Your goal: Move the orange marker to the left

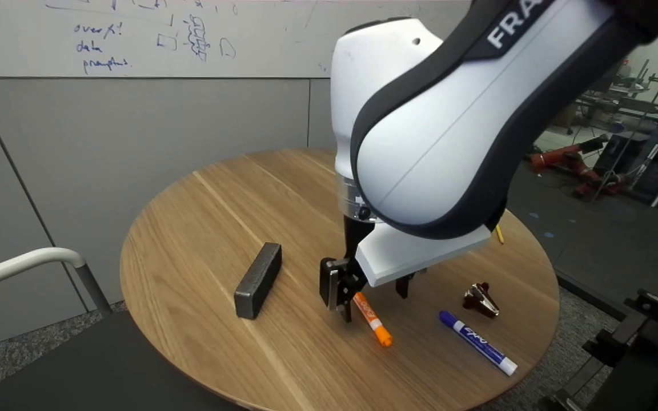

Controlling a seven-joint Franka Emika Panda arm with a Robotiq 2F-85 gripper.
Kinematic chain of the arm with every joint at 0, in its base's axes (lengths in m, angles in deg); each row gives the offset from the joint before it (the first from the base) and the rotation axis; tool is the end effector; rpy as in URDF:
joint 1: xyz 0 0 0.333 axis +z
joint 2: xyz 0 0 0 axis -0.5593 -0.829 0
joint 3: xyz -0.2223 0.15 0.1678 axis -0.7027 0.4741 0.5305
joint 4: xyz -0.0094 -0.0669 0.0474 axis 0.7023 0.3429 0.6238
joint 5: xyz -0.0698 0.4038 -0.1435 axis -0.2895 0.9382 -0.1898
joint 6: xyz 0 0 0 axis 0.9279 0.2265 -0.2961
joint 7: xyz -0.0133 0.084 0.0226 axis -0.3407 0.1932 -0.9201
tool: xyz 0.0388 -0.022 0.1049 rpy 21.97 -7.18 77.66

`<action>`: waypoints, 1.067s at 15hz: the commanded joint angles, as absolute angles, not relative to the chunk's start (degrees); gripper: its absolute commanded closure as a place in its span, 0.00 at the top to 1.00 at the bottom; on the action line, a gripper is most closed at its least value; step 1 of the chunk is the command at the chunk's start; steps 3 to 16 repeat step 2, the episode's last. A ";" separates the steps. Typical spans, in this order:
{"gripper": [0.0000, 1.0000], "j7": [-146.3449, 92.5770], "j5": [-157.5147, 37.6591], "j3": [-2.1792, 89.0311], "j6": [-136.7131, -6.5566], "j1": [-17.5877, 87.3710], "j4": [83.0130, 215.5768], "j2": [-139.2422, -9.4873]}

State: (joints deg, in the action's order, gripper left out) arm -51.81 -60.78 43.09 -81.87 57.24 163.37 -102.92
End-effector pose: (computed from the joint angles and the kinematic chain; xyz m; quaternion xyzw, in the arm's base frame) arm 0.5986 0.2040 0.0410 0.9958 -0.0547 -0.0345 0.0644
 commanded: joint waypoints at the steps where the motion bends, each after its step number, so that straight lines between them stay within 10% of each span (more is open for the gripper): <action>1: 1.00 -51.95 -60.99 43.29 -81.75 57.07 163.14 -103.27; 16: 1.00 -51.94 -60.98 43.29 -81.76 57.08 163.01 -103.47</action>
